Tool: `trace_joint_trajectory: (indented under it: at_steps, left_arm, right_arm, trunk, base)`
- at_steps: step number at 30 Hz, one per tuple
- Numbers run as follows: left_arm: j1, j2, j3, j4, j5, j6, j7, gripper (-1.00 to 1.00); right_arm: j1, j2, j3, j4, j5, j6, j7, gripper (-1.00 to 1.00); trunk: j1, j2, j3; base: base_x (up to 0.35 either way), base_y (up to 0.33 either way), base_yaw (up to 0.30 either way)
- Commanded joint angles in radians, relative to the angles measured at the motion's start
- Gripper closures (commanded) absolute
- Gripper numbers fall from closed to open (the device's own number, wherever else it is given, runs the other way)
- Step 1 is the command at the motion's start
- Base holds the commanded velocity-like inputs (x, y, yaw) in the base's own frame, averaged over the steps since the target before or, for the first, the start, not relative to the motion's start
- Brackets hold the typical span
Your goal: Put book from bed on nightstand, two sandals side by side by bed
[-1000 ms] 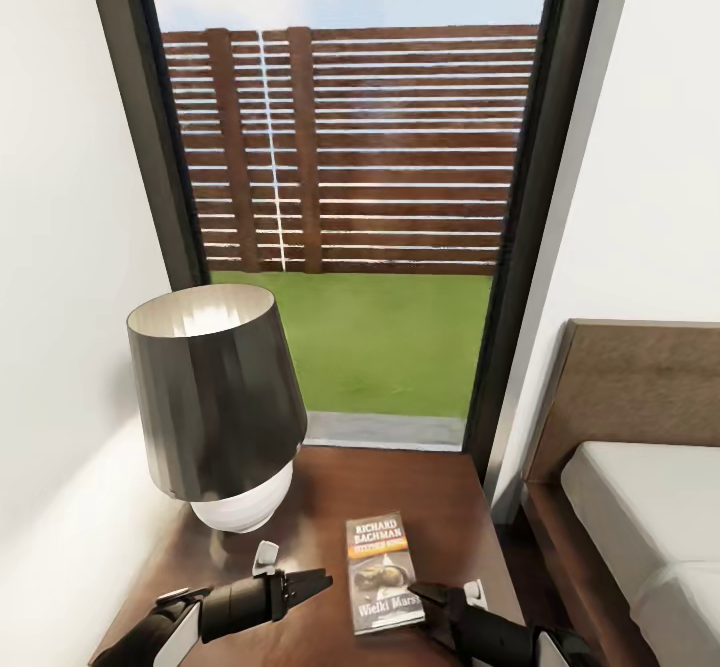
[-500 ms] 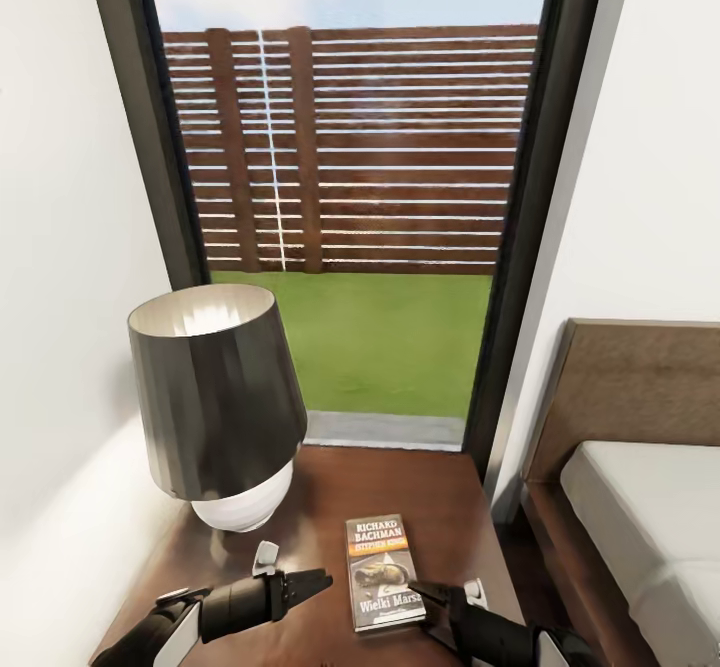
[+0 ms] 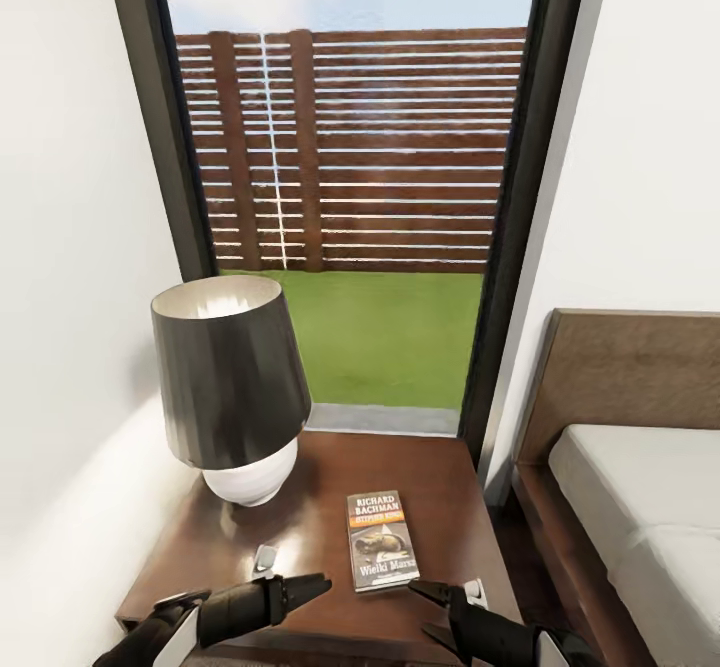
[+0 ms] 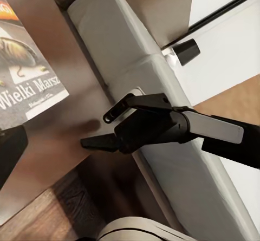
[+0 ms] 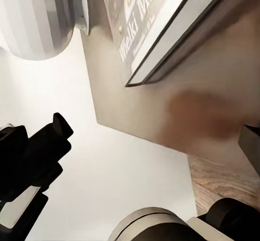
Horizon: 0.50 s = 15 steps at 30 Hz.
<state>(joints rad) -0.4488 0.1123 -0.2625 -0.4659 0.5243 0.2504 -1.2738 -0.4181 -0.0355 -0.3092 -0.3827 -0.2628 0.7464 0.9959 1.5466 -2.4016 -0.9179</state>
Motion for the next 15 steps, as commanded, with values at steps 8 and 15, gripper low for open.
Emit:
trace_joint_trajectory:
  at_steps: [8,15]
  left_arm:
    - [-0.001,0.001,-0.006,0.0,0.009,0.011,-0.001,-1.0]
    - [-0.001,0.0,-0.006,0.0,0.009,0.013,-0.001,-1.0]
  right_arm:
    - [0.0,0.0,-0.001,0.001,0.008,0.002,-0.001,-1.0]
    - [0.0,0.0,-0.001,0.001,0.008,0.001,0.0,-1.0]
  trunk:
    - [0.0,0.0,-0.001]
    - [-0.023,0.042,0.018]
  base:
    - [-0.006,0.0,0.0]
    - [0.0,0.0,0.0]
